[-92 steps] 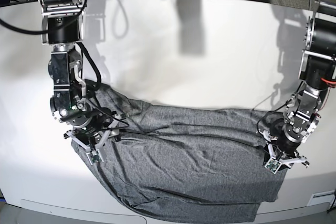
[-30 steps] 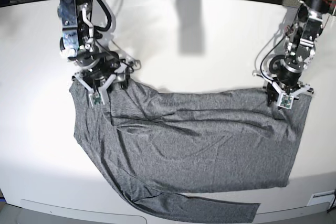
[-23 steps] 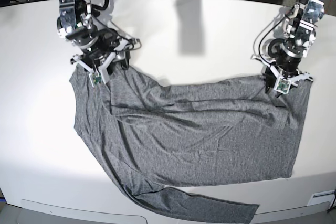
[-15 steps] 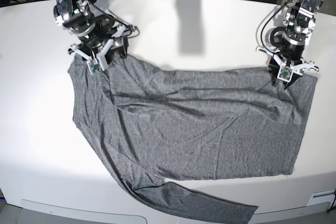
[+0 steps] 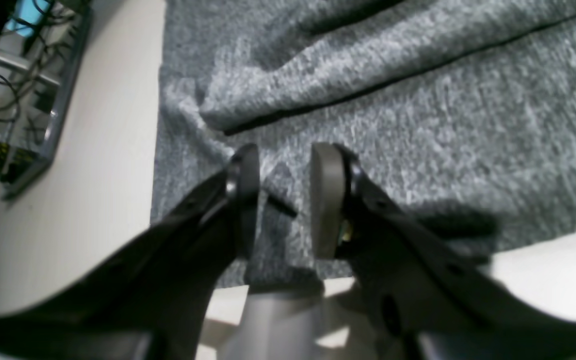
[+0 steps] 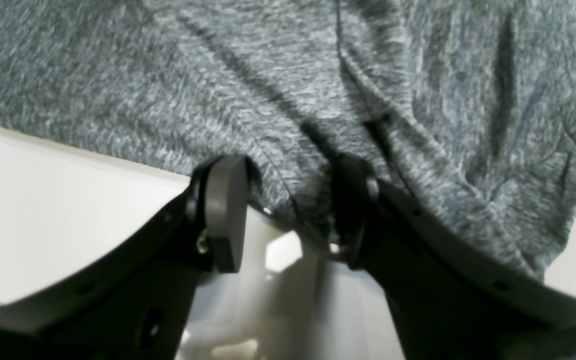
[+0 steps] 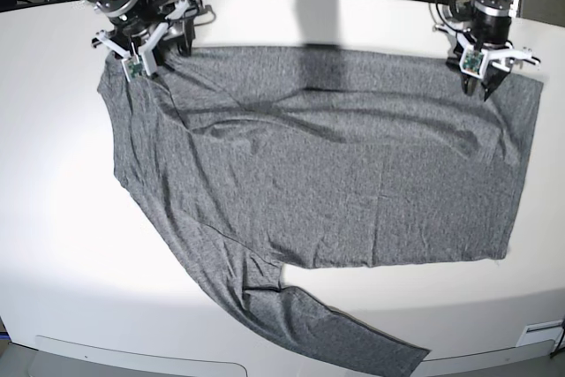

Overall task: Fold the T-shirt properly
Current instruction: 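Pull the held edge with both grippers away from the hem to flatten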

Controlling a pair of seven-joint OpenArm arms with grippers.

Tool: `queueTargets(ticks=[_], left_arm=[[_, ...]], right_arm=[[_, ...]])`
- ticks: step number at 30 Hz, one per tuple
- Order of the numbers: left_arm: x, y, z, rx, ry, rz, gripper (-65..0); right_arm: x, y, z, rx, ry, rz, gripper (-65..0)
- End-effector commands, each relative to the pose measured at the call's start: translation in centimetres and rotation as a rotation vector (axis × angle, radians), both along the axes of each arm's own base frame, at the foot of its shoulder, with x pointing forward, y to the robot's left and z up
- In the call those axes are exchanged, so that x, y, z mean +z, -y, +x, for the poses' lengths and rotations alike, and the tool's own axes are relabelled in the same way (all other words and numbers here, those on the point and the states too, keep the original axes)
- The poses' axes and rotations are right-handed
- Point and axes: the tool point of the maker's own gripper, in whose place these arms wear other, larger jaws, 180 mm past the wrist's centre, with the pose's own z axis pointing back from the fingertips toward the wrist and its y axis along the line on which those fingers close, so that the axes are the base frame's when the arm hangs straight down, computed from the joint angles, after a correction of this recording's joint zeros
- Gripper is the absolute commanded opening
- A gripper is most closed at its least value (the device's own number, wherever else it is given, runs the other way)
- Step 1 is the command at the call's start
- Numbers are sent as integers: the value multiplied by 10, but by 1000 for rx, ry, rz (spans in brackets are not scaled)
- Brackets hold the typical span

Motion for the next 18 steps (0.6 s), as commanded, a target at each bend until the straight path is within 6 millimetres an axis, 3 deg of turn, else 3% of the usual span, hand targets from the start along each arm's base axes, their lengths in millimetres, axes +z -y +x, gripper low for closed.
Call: queueTargets(ticks=[1, 10, 18], left_arm=[[-22, 4, -30, -3, -145, -18, -465], [-27, 9, -62, 3, -222, -22, -465], [-34, 6, -79, 16, -278, -10, -465]], right_arm=[[-4, 6, -15, 3, -57, -34, -360], [3, 3, -39, 19, -93, -40, -360], [7, 28, -52, -31, -114, -88, -360]])
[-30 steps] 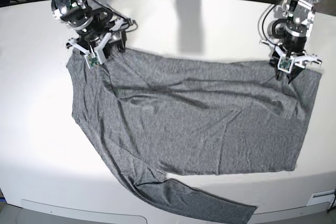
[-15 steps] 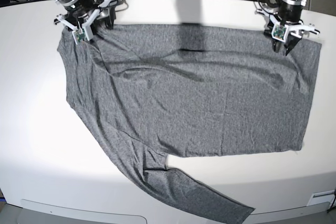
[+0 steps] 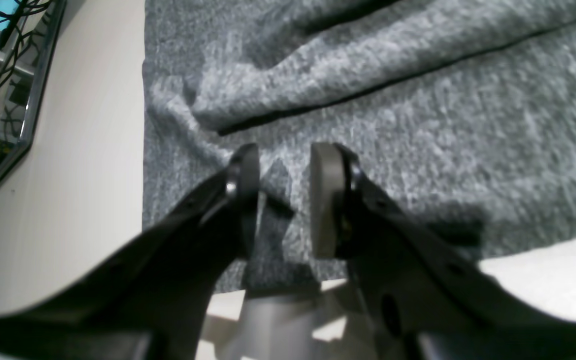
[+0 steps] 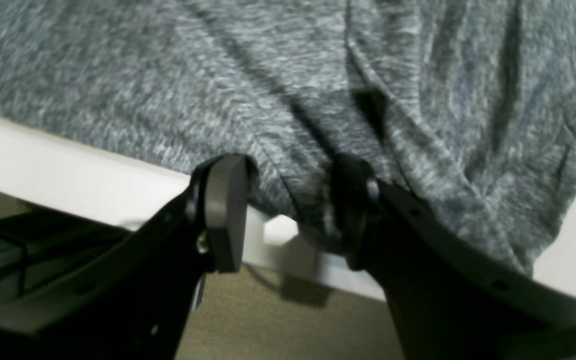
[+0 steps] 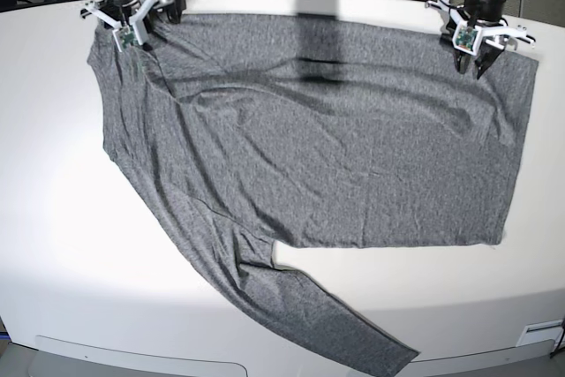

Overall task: Fold the T-shirt properly
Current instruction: 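Pull the held edge with both grippers away from the hem to flatten, then lower the held edge with both grippers onto the table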

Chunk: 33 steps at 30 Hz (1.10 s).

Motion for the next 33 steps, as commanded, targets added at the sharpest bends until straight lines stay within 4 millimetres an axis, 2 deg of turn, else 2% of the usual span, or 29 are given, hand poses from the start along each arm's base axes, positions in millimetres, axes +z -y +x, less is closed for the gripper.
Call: queueTargets(ticks=[1, 5, 8, 14, 20, 25, 33], left_arm=[[-32, -5, -44, 28, -221, 3, -465], [-33, -5, -50, 29, -235, 3, -465], [-35, -6, -60, 37, -270, 11, -465], [-28, 6, -81, 24, -292, -17, -465], [-25, 9, -76, -12, -268, 12, -465], [-22, -2, -70, 13, -253, 27, -465], [-12, -34, -52, 82, -201, 68, -465]], right_arm=[[1, 10, -8, -9, -28, -32, -360], [5, 20, -8, -29, -19, -49, -360], [9, 18, -3, -25, -1, -47, -360], [21, 13, 6, -10, 39, -47, -360], [26, 12, 10, -4, 56, -46, -360], [27, 5, 12, -24, 65, 7, -360], [53, -4, 50, -10, 184, 30, -360]])
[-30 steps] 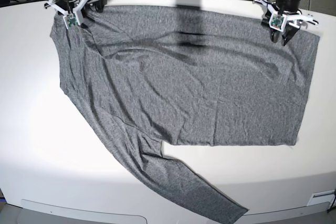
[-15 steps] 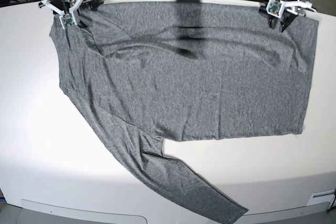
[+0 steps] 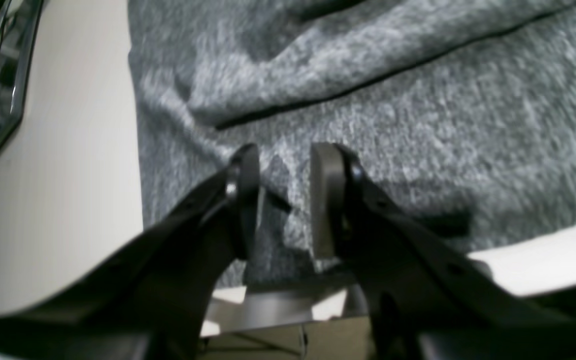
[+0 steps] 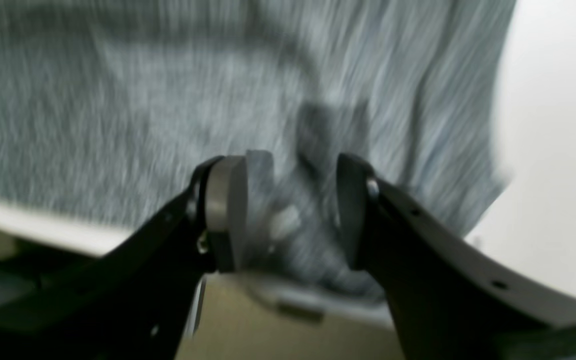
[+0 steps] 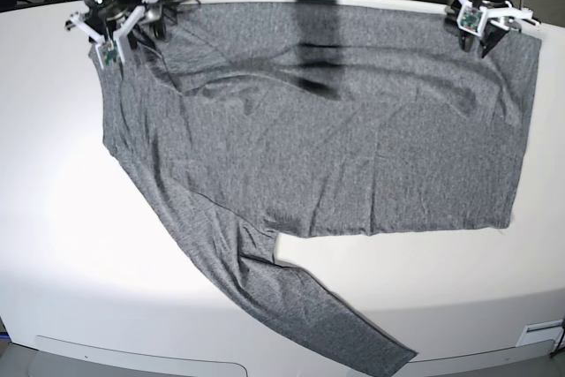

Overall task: Fold the T-shirt properly
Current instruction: 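Lower the held edge with both grippers onto the table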

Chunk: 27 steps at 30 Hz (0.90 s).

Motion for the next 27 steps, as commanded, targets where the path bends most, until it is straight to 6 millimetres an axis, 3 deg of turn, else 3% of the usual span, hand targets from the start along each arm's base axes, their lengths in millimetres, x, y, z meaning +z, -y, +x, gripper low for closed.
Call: queueTargets(ticks=[1, 17, 27], left_arm=[[-19, -13, -26, 46, -142, 19, -465], [15, 10, 3, 24, -39, -38, -465], [17, 8, 6, -7, -30, 4, -465]], right_arm=[[10, 0, 6, 8, 34, -2, -360], [21, -9, 17, 3, 77, 51, -360], [23, -9, 23, 3, 91, 48, -360]])
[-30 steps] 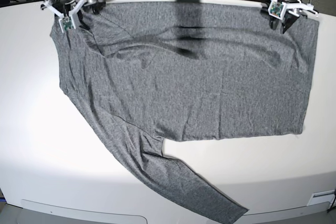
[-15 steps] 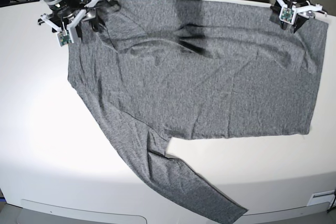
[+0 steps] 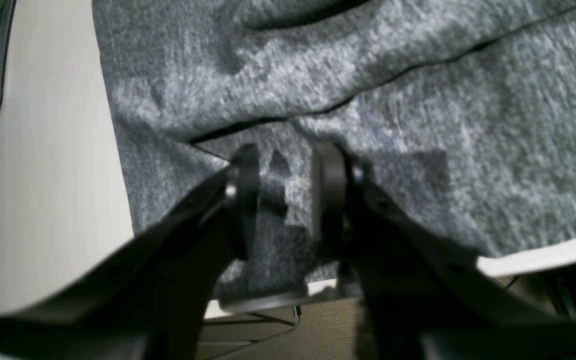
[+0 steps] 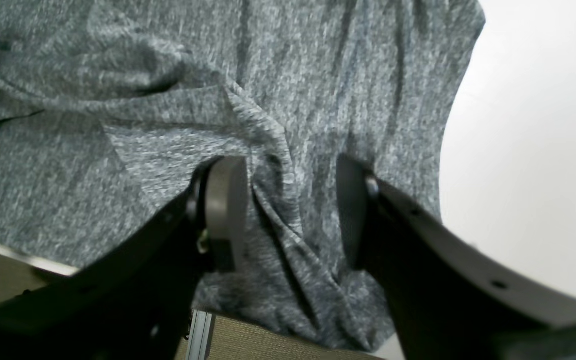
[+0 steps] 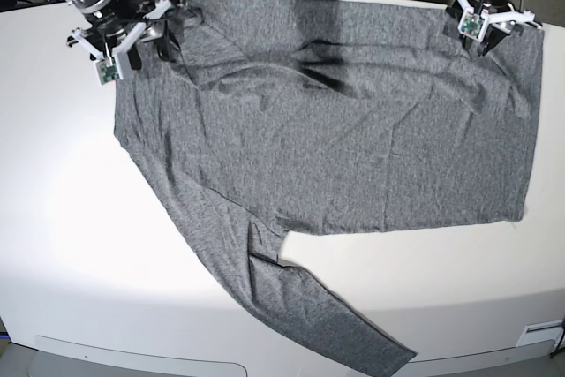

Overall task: Fold the T-shirt properly
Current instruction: 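Lower the held edge with both grippers onto the table, then release the collar edge and move the left gripper to the shirt's side edge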

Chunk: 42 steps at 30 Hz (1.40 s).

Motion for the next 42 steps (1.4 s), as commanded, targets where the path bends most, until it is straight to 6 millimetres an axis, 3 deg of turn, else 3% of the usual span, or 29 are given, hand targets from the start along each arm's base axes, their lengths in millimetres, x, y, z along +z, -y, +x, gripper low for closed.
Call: queueTargets(ticks=[1, 10, 27, 32, 36, 42], left_arm=[[2, -1, 0, -12, -4, 2, -465], [8, -20, 5, -64, -3, 64, -465], [13, -20, 10, -121, 34, 130, -465], [43, -30, 26, -56, 226, 167, -465], [67, -41, 27, -3, 366, 222, -464], [94, -34, 31, -36, 523, 237, -465]], right_arm=[[9, 1, 5, 9, 36, -6, -360], [9, 1, 5, 9, 31, -7, -360], [10, 1, 7, 9, 38, -7, -360], [10, 1, 8, 9, 39, -7, -360], [10, 1, 8, 9, 41, -7, -360], [21, -2, 18, 11, 122, 12, -360]])
